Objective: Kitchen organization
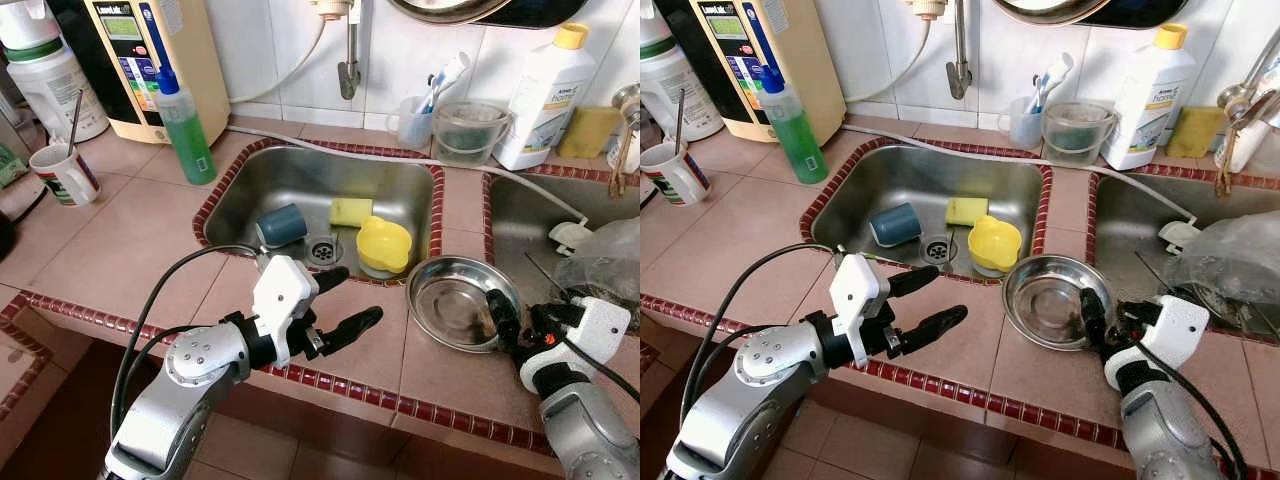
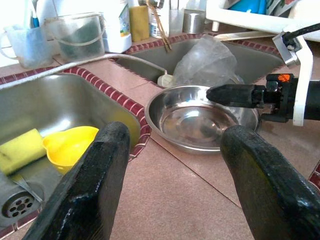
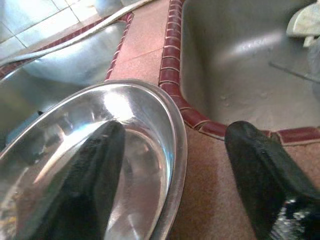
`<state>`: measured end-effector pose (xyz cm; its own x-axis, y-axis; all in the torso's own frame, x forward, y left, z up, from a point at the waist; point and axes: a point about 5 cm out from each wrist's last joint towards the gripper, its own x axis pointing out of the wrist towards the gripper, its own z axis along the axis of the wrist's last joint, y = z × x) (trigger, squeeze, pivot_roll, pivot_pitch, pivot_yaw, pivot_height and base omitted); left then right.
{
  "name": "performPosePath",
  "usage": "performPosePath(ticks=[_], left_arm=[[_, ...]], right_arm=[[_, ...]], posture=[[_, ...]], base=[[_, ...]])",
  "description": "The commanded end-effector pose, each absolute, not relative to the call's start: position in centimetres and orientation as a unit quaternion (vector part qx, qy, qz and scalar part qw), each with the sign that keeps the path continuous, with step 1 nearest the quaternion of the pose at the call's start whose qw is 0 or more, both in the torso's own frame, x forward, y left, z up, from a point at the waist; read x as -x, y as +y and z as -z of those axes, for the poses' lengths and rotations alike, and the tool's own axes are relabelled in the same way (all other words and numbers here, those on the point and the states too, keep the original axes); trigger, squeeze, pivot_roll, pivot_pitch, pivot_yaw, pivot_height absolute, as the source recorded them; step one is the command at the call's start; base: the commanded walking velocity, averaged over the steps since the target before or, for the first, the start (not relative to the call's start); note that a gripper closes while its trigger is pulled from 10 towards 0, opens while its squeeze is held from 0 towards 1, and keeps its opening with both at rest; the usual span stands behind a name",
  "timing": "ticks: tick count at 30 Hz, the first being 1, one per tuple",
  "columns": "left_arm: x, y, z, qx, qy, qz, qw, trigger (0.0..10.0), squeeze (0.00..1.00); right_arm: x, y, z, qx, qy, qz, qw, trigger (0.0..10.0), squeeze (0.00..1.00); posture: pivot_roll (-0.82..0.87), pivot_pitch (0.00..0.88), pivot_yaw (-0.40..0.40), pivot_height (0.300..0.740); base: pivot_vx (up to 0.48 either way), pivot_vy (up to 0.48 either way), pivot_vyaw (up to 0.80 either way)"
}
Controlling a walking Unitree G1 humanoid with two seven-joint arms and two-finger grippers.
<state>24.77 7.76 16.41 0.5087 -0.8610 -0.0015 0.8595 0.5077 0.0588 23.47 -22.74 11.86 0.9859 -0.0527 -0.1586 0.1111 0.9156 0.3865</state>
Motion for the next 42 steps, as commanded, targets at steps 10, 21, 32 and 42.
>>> performPosePath(ticks=[10, 21, 32, 42], left_arm=[[-24.89, 7.68, -17.1, -0.03, -0.026, 0.495, 0.868, 10.0, 0.0], [-24.99, 7.64, -17.06, -0.032, -0.026, 0.492, 0.87, 10.0, 0.0], [-25.26, 7.43, -17.15, -0.03, -0.03, 0.493, 0.869, 10.0, 0.0], [-25.25, 7.52, -17.18, -0.029, -0.03, 0.491, 0.87, 10.0, 0.0]], right_arm=[[-23.48, -22.24, -11.83, -0.252, 0.097, 0.024, 0.963, 0.0, 0.0], [-23.43, -22.01, -11.85, -0.27, 0.117, 0.015, 0.956, 0.0, 0.0], [-23.69, -21.82, -12.12, -0.277, 0.125, 0.008, 0.953, 0.0, 0.0], [-23.55, -21.85, -11.86, -0.281, 0.133, 0.011, 0.951, 0.0, 0.0]], posture=[[-0.13, 0.102, 0.071, 0.74], [-0.13, 0.093, 0.068, 0.74], [-0.14, 0.07, 0.068, 0.74], [-0.13, 0.072, 0.072, 0.74]], base=[[0.0, 0.0, 0.0], [0.0, 0.0, 0.0], [0.0, 0.0, 0.0], [0.0, 0.0, 0.0]])
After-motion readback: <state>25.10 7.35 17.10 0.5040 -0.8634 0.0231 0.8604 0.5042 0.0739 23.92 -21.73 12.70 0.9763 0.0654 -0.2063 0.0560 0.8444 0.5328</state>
